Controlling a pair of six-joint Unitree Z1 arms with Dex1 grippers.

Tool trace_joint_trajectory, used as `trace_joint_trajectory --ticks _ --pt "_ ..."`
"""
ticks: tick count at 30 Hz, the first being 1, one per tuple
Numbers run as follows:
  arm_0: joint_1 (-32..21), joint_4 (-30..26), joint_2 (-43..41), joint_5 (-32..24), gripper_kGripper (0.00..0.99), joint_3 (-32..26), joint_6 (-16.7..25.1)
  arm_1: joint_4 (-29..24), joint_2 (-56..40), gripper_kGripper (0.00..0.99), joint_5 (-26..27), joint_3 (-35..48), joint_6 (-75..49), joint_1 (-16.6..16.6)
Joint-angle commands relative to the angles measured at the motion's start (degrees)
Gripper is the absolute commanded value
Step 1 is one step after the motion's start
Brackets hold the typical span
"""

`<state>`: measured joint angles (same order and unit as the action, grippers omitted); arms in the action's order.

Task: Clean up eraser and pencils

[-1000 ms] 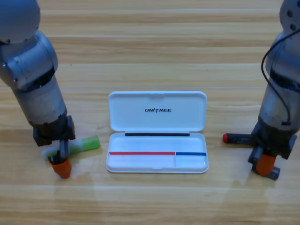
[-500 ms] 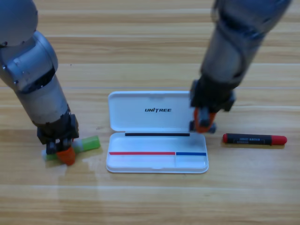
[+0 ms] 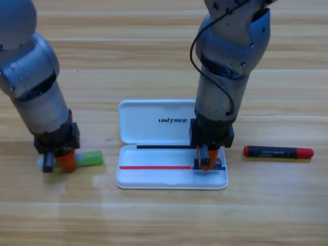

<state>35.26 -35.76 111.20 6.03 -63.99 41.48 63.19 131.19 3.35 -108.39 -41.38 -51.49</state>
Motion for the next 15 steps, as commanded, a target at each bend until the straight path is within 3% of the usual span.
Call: trace_joint_trajectory --ticks 1,4,5,8,15 --pt "-1.4 -3.5 -3.3 0.8 0.000 -1.4 0.4 0.4 3.9 0.126 0.6 0.5 1.0 -1.3" --pt "-1.4 -4.5 -3.6 1.0 0.000 -1.8 0.3 0.4 2.8 0.859 0.5 1.0 2.2 -1.3" --pt "-1.4 -4.8 -3.8 1.0 0.000 -1.9 0.3 0.4 2.0 0.911 0.3 1.3 2.4 -1.3" --pt "-1.4 -5.9 -5.0 1.2 0.000 -2.1 0.2 1.1 -1.9 0.946 0.3 2.2 2.4 -1.1" --pt "-0.3 -13.5 -8.8 1.3 0.000 -7.4 -0.7 4.6 -8.3 0.960 0.9 2.9 2.0 -0.3"
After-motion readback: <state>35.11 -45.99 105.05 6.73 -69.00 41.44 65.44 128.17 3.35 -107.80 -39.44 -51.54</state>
